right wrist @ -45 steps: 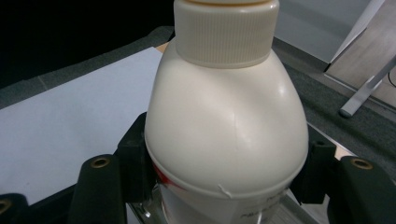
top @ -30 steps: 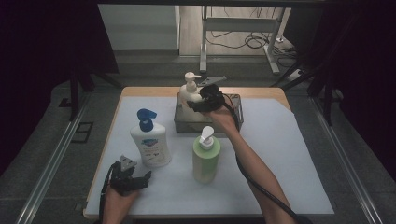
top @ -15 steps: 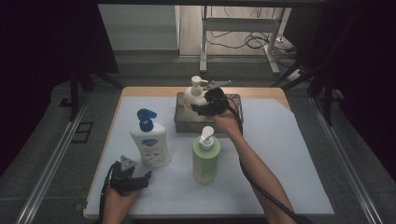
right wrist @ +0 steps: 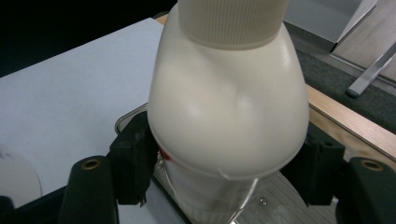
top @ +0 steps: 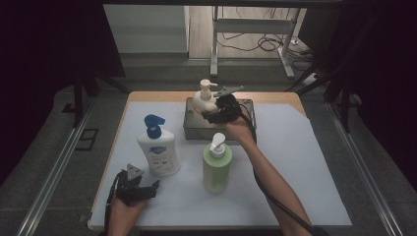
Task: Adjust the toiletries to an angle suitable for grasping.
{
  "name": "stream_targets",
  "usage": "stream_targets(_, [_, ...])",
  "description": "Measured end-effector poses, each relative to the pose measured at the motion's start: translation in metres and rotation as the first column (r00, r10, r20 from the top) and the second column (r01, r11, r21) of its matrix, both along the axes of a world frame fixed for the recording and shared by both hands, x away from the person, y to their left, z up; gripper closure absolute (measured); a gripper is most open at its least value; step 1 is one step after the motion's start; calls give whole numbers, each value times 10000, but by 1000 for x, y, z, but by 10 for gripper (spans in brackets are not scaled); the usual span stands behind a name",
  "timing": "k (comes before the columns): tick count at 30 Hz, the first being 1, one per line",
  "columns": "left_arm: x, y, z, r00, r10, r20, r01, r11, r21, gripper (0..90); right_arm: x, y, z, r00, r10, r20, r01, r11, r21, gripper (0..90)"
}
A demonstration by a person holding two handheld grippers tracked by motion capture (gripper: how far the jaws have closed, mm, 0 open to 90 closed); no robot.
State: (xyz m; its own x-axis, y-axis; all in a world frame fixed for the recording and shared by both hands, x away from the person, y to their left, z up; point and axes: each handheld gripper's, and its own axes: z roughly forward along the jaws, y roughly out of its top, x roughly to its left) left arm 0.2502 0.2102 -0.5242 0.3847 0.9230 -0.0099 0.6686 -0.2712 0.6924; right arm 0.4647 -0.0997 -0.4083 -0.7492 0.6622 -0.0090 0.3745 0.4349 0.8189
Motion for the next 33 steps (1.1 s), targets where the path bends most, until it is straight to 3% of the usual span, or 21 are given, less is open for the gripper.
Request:
stream_targets(20, [0, 0, 0, 10000, -1, -5, 1, 10000, -6, 165, -17, -26, 2, 9997, 233, 109, -233, 9997, 47, 338])
stream_targets(33, [0, 0, 0, 10000, 2, -4, -2, 10000, -2, 165, -21, -48, -3, 9991, -200, -363, 203, 9998, 69, 497])
